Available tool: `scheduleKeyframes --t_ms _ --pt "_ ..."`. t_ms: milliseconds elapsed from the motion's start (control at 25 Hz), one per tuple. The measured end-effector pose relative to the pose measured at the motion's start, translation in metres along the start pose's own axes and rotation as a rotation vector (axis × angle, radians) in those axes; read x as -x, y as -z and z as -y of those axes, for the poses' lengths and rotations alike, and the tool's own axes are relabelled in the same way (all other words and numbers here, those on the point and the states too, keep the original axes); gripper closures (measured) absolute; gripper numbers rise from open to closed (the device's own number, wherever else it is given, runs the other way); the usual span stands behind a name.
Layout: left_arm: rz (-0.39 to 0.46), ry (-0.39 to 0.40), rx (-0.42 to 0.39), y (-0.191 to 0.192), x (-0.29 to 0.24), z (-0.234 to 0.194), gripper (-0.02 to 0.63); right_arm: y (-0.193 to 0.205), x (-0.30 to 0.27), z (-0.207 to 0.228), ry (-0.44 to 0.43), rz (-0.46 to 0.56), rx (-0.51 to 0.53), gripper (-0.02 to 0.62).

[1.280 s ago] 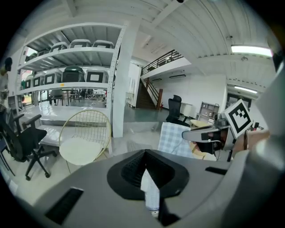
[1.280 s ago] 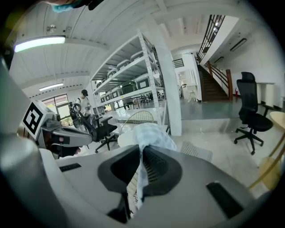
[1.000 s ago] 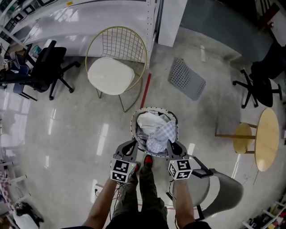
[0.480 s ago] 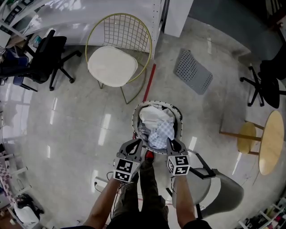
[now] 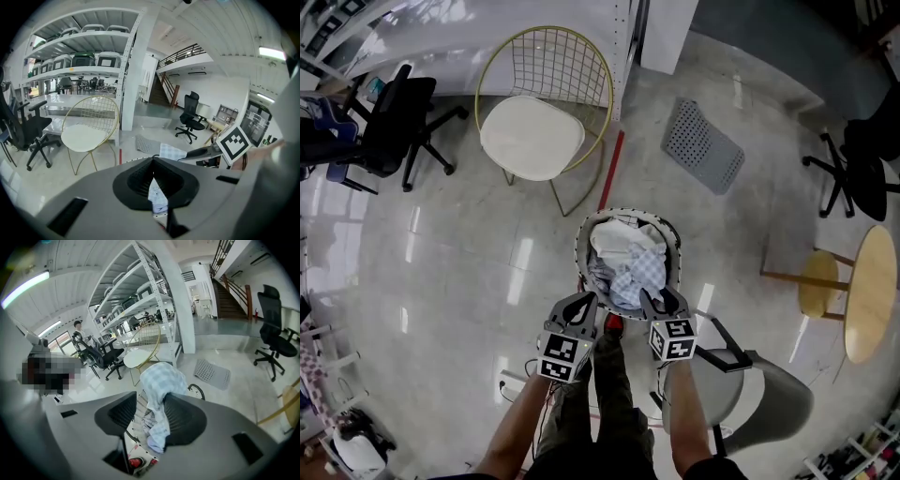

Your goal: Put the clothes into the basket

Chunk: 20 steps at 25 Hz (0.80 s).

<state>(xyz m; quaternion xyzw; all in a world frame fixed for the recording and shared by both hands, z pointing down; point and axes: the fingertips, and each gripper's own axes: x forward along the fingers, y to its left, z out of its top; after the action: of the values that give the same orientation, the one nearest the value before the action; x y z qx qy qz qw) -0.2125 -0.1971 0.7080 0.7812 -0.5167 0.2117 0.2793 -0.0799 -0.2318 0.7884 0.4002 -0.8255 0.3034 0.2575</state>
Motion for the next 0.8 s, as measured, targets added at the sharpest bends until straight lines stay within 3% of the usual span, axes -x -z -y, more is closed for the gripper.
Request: scheduleKeyframes --t_ms 200,800 --pt "0.004 0.007 -0.007 -0.003 0.004 0.007 0.6 0.016 0.002 0.001 -0.012 -0.073 -0.025 0.36" --pt "-0.019 0.01 0.017 0.022 0.003 0.012 0.6 0.042 0.0 0.005 0.008 -0.11 -0.024 0.359"
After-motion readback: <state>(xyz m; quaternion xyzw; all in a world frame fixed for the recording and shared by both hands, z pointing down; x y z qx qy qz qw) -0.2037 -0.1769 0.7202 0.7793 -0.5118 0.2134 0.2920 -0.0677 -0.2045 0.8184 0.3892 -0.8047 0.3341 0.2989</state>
